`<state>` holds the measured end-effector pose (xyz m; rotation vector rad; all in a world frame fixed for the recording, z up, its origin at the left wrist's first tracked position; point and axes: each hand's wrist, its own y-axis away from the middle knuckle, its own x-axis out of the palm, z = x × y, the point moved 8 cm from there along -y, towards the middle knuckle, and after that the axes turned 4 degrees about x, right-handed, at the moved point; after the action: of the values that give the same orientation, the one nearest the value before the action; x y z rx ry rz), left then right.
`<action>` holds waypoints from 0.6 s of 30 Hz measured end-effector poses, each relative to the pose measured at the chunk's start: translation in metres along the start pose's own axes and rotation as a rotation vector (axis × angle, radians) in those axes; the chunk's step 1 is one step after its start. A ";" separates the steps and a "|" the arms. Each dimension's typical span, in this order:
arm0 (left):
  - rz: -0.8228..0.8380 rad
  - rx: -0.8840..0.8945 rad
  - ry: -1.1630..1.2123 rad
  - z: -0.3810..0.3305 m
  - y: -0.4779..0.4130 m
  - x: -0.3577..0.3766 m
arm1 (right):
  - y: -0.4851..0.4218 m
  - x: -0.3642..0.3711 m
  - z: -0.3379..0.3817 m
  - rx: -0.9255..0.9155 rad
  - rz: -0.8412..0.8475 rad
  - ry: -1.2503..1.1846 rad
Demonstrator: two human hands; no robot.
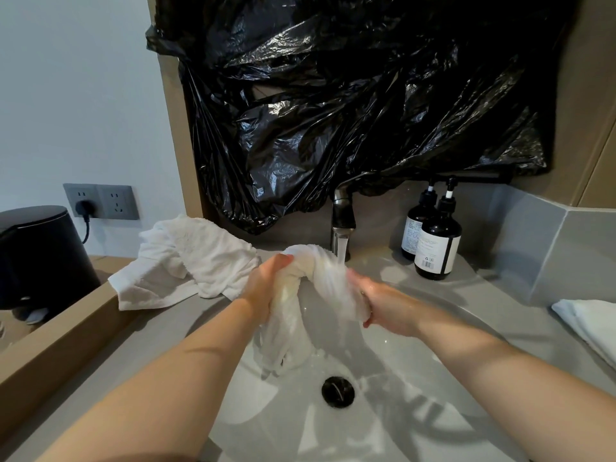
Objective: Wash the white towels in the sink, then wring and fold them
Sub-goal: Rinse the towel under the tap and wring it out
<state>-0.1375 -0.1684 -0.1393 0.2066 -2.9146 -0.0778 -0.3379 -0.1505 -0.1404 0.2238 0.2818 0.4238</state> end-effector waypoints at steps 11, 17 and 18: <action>0.098 0.044 0.001 -0.004 0.004 0.014 | 0.018 0.035 -0.019 0.360 0.303 -0.442; 0.023 0.077 0.030 -0.008 0.004 0.006 | 0.008 0.044 -0.007 0.130 0.366 -0.631; 0.006 0.081 0.038 -0.009 0.005 0.006 | 0.009 0.045 -0.006 0.112 0.389 -0.649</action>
<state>-0.1418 -0.1646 -0.1285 0.2098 -2.8825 0.0456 -0.3034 -0.1222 -0.1540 0.5140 -0.3846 0.6932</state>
